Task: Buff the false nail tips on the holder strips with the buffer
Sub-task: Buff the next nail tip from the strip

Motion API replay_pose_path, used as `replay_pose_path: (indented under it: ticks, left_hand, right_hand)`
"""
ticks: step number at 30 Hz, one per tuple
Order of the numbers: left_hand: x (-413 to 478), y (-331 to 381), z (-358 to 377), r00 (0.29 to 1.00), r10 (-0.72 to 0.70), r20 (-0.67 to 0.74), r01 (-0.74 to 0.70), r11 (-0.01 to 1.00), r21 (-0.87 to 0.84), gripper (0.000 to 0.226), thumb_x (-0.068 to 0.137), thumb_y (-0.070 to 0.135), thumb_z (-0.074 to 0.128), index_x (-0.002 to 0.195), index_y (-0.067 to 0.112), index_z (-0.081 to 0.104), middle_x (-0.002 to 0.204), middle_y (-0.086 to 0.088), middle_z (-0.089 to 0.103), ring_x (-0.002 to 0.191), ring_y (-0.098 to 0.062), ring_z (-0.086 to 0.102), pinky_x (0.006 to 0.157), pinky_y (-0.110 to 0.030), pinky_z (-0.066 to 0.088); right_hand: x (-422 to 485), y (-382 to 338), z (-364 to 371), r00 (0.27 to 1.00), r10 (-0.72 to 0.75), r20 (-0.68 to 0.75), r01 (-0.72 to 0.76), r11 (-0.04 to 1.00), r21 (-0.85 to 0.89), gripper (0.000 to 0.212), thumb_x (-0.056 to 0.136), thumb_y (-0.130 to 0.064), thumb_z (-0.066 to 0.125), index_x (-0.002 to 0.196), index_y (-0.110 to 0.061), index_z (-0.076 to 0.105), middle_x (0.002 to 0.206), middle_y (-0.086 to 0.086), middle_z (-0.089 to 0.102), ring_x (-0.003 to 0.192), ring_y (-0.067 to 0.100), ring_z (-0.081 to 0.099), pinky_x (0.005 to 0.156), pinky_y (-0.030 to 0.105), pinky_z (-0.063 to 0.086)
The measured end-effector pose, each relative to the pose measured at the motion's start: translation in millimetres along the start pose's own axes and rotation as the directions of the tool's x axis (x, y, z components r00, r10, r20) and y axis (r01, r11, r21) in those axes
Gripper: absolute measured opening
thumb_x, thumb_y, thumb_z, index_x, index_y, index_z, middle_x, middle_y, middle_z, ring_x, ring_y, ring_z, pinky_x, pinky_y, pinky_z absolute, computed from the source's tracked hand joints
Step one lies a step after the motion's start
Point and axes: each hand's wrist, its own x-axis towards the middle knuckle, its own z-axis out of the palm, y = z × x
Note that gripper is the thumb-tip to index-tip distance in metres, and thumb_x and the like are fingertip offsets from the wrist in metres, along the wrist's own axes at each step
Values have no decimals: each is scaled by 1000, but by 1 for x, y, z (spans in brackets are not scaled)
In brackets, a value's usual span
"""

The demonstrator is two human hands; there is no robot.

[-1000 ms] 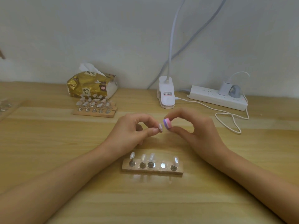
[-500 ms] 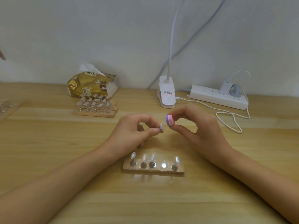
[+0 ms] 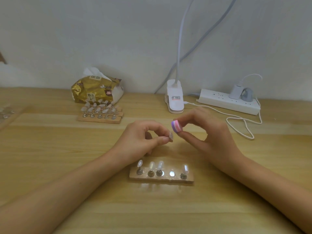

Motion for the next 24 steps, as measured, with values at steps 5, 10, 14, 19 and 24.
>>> replay_pose_path:
  ticks: [5, 10, 14, 19, 24]
  left_hand:
    - [-1, -1, 0, 1000, -3, -6, 3, 1000, 4, 12, 83, 17, 76, 80, 29, 77, 87, 11, 72, 46, -5, 49, 49, -17, 42]
    - [0, -1, -1, 1000, -18, -10, 18, 1000, 3, 12, 84, 18, 76, 80, 29, 76, 87, 9, 72, 47, -7, 50, 48, -18, 42]
    - [0, -1, 0, 1000, -8, 3, 9, 1000, -3, 14, 84, 17, 75, 80, 30, 76, 89, 10, 72, 47, -7, 50, 48, -18, 43]
    - [1, -3, 0, 1000, -9, 1, 9, 1000, -11, 14, 84, 18, 75, 79, 31, 76, 89, 10, 73, 48, -8, 49, 49, -18, 42]
    - [1, -4, 0, 1000, -6, -3, 6, 1000, 10, 10, 83, 17, 76, 83, 27, 77, 89, 8, 72, 48, -8, 49, 49, -20, 43]
  right_hand:
    - [-2, 4, -2, 998, 35, 44, -35, 999, 5, 7, 90, -8, 72, 96, -8, 70, 96, 0, 68, 92, 12, 65, 84, 34, 53]
    - [-2, 2, 1, 996, -18, 83, 19, 1000, -15, 7, 91, -7, 72, 96, -8, 68, 95, -1, 68, 92, 14, 64, 83, 34, 52]
    - [-1, 3, -1, 1000, 4, -7, -4, 1000, 7, 7, 92, -10, 72, 97, -7, 69, 95, 0, 68, 92, 15, 66, 84, 36, 54]
    - [-3, 4, 0, 998, 54, 44, -54, 998, 11, 4, 92, -10, 71, 95, -7, 70, 93, -2, 69, 91, 12, 65, 83, 35, 53]
    - [-3, 5, 2, 997, 19, 71, -18, 1000, -11, 7, 89, -5, 74, 95, -7, 70, 93, -1, 69, 90, 12, 65, 82, 35, 53]
